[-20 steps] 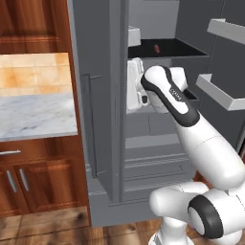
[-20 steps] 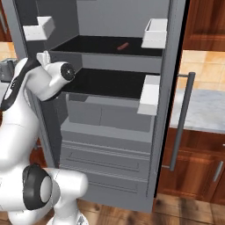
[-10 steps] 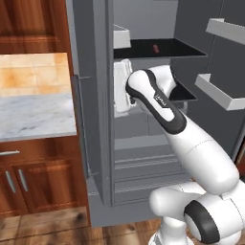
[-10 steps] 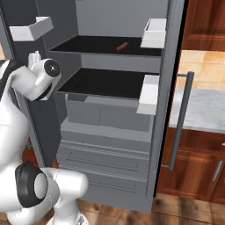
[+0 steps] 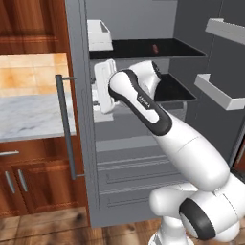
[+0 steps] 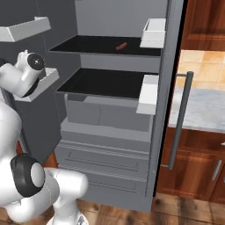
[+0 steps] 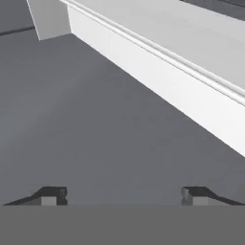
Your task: Move the hot dog bun to the plate on the dining table and place the condiment next to that plate. Then navigate to the fridge and take the sausage and place it on the plate as well.
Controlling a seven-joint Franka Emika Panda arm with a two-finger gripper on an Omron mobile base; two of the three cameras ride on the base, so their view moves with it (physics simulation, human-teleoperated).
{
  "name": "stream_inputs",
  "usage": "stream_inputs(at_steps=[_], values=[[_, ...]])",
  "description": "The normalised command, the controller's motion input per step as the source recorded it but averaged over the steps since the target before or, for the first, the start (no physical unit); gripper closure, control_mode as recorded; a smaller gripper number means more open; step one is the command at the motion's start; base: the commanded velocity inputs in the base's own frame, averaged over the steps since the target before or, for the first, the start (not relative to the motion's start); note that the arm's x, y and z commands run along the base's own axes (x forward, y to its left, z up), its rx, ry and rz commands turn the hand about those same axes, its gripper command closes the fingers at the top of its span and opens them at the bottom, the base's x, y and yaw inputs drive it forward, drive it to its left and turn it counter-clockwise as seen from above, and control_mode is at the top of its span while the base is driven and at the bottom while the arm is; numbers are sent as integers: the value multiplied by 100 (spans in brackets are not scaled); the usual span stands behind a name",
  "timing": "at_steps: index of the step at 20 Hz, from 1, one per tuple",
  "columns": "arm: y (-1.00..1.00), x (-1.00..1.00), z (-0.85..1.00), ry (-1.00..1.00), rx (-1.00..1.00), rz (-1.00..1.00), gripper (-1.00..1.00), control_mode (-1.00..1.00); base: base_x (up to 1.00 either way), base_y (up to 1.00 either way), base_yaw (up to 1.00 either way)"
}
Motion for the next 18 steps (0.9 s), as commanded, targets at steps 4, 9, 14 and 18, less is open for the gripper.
stream_inputs(at_steps=[4,9,14,18], values=[[67,-22,30,5,0,8,-100,-100,0,0,0],[11,-37,2,-12,-4,1,-100,-100,0,0,0],[-58,-40,2,-22,0,0,-100,-100,0,0,0],[-71,-24,4,-4,-3,0,-100,-100,0,0,0]])
